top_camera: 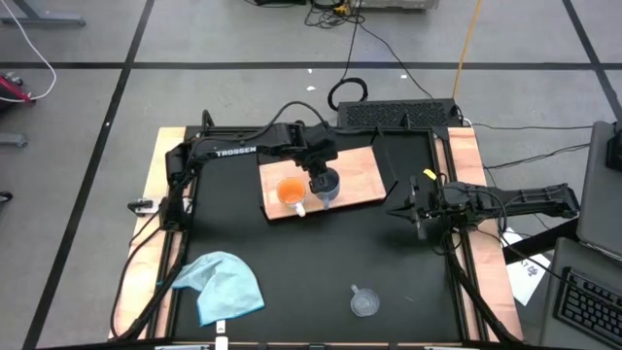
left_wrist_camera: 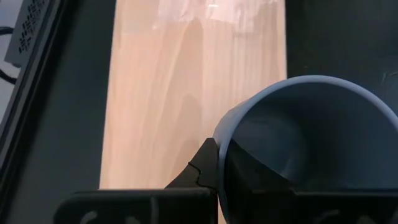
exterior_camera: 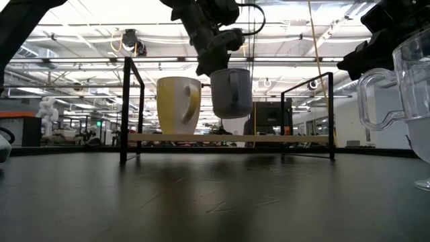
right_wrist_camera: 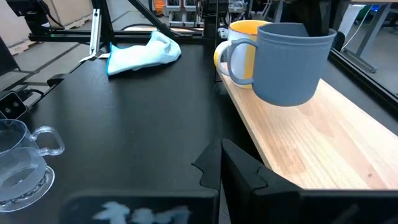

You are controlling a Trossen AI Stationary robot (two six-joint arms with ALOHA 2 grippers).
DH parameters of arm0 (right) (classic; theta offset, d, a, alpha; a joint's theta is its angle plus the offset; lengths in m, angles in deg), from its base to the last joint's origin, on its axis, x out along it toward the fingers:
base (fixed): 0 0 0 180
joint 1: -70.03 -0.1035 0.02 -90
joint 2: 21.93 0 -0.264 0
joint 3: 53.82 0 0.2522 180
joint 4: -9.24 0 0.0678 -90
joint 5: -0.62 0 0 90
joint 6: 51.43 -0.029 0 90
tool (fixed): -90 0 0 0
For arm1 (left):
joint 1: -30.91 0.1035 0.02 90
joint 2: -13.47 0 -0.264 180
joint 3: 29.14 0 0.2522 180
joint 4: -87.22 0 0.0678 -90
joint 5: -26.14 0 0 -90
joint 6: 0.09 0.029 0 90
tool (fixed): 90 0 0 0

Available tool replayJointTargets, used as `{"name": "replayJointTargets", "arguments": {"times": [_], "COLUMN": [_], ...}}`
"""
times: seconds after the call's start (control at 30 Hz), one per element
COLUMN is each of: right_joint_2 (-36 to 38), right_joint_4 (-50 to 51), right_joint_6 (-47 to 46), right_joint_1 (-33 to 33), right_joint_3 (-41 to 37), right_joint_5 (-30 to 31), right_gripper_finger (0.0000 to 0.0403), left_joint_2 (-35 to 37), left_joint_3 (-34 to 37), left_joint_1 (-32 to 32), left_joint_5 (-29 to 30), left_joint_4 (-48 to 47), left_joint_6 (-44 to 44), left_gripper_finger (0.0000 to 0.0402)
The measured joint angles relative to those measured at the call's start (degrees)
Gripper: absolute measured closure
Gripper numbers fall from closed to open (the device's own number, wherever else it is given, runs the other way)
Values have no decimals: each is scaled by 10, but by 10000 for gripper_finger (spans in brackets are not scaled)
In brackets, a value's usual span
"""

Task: Stack small to large cups/mugs on shelf
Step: Put the gray mug on the shelf

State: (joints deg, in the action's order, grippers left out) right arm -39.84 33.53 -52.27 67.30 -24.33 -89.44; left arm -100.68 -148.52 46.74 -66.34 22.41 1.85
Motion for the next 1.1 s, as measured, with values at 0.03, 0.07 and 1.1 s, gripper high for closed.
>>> {"name": "replayJointTargets", "arguments": {"times": [0.03,0.07,1.1], "right_joint_2": [0,0,0], "right_joint_4": [0,0,-9], "right_joint_6": [0,0,-15], "right_joint_1": [0,0,0], "right_joint_3": [0,0,0], "right_joint_5": [0,0,0], "right_gripper_finger": [403,403,403], "left_joint_2": [0,0,-43], "left_joint_3": [0,0,0], "left_joint_1": [0,0,-4], "left_joint_5": [0,0,16], "left_joint_4": [0,0,-16], "left_joint_6": [-2,-5,-50], "left_gripper_finger": [396,396,396]}}
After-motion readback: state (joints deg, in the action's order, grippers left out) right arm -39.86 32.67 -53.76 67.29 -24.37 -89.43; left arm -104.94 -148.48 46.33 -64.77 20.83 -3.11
